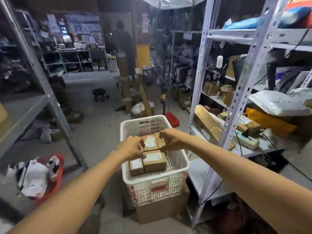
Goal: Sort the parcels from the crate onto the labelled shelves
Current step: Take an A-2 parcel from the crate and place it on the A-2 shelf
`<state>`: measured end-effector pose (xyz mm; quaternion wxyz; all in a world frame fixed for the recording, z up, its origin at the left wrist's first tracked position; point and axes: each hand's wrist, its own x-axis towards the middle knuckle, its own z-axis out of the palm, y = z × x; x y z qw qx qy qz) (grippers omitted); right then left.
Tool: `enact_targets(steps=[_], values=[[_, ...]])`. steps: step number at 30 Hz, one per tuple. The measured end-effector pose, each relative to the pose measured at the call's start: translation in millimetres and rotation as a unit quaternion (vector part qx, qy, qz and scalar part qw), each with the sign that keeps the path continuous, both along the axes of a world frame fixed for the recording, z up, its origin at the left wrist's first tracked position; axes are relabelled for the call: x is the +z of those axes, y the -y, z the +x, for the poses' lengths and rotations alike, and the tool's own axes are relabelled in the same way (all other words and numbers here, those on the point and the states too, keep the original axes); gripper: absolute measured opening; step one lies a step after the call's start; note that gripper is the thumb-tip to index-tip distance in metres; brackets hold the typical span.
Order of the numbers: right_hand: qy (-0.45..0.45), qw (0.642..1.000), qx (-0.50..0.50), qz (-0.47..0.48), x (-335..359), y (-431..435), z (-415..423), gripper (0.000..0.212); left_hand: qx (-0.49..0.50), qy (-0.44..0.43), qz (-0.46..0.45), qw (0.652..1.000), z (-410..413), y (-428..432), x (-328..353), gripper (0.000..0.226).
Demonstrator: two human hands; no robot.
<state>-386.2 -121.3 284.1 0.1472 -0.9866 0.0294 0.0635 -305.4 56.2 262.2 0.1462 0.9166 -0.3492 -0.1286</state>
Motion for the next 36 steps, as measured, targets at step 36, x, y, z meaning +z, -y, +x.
enact_targets(steps=[36], values=[[-0.201,0.97,-0.107,0.081,-210,160,352,0.051,-0.076,-0.131,0.148,0.977,374,177,-202,0.044]])
